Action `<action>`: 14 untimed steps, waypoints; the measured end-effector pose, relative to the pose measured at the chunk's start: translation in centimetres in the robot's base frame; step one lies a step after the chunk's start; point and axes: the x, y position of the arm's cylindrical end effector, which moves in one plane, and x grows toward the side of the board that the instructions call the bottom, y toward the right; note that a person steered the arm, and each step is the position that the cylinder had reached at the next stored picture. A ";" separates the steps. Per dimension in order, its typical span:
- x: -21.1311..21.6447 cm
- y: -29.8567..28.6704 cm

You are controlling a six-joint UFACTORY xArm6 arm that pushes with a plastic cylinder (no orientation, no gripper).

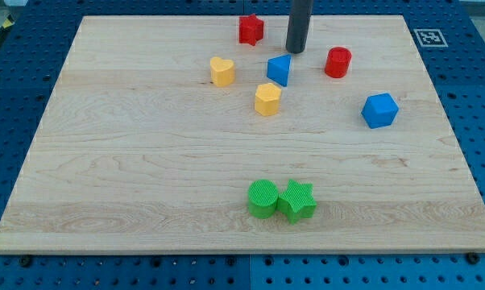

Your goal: Push the red blocks towards the top center of the board

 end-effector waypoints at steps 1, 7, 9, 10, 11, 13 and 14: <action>0.0 0.1; 5.4 11.3; 5.4 3.9; 4.0 1.5; 2.8 0.1; 2.7 -5.1; 1.1 -5.8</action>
